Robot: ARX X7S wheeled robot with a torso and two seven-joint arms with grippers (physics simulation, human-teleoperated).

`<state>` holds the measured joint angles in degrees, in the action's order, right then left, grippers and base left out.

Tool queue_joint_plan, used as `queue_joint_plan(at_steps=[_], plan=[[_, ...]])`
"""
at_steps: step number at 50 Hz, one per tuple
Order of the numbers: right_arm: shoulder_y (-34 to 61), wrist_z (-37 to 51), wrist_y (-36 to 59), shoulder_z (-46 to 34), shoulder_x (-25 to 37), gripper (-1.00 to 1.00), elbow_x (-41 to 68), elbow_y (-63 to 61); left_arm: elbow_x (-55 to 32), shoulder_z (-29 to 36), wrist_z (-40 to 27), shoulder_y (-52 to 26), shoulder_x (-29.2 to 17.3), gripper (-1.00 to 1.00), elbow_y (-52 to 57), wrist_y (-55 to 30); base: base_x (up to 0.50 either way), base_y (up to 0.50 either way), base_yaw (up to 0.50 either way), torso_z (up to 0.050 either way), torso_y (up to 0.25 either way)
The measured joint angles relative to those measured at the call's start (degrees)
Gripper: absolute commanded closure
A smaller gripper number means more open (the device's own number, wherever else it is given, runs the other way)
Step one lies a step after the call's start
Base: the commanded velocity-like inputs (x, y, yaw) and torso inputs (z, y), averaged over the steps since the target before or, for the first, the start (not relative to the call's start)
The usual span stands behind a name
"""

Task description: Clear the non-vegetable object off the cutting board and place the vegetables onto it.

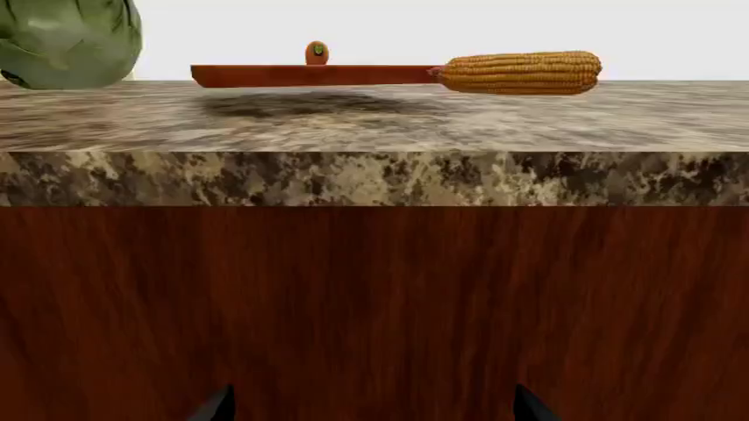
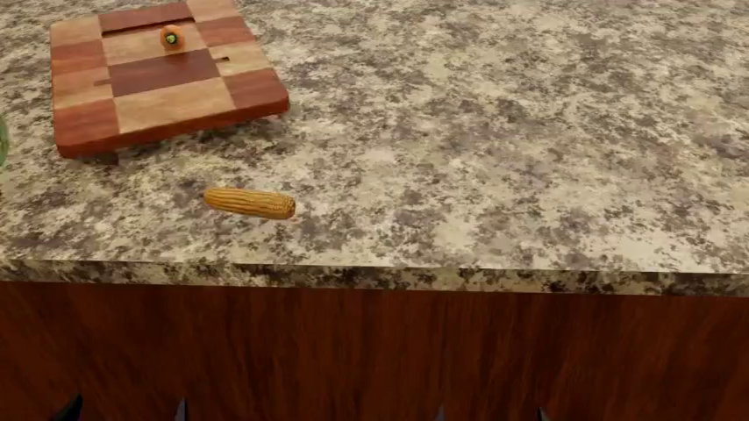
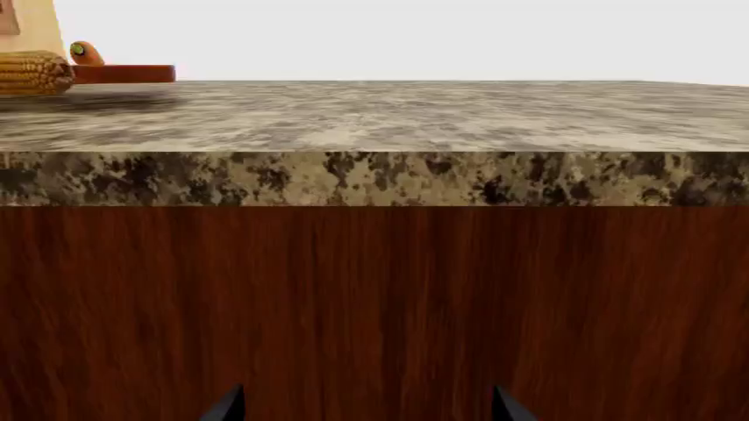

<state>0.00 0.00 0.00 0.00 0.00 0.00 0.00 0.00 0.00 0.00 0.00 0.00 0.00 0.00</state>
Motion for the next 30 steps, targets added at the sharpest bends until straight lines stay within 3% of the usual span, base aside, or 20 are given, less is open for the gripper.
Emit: queue_joint_plan(at_steps=[20,30], plan=[[0.3,2.9,2.3,-3.1,2.4,-1.00,0.9,-1.6,-4.0,1.6,-2.6,0.0,-2.1,-1.00,1.6,-1.9,0.00,0.00,0.00,0.000,0.000],[2.5,3.7,18.9,-5.4,3.9,-1.00,-0.1,-16.5,-9.5,0.5,-4.1,0.0,-5.4,-1.00,15.0,-16.2,0.00,0.00,0.00,0.000,0.000]])
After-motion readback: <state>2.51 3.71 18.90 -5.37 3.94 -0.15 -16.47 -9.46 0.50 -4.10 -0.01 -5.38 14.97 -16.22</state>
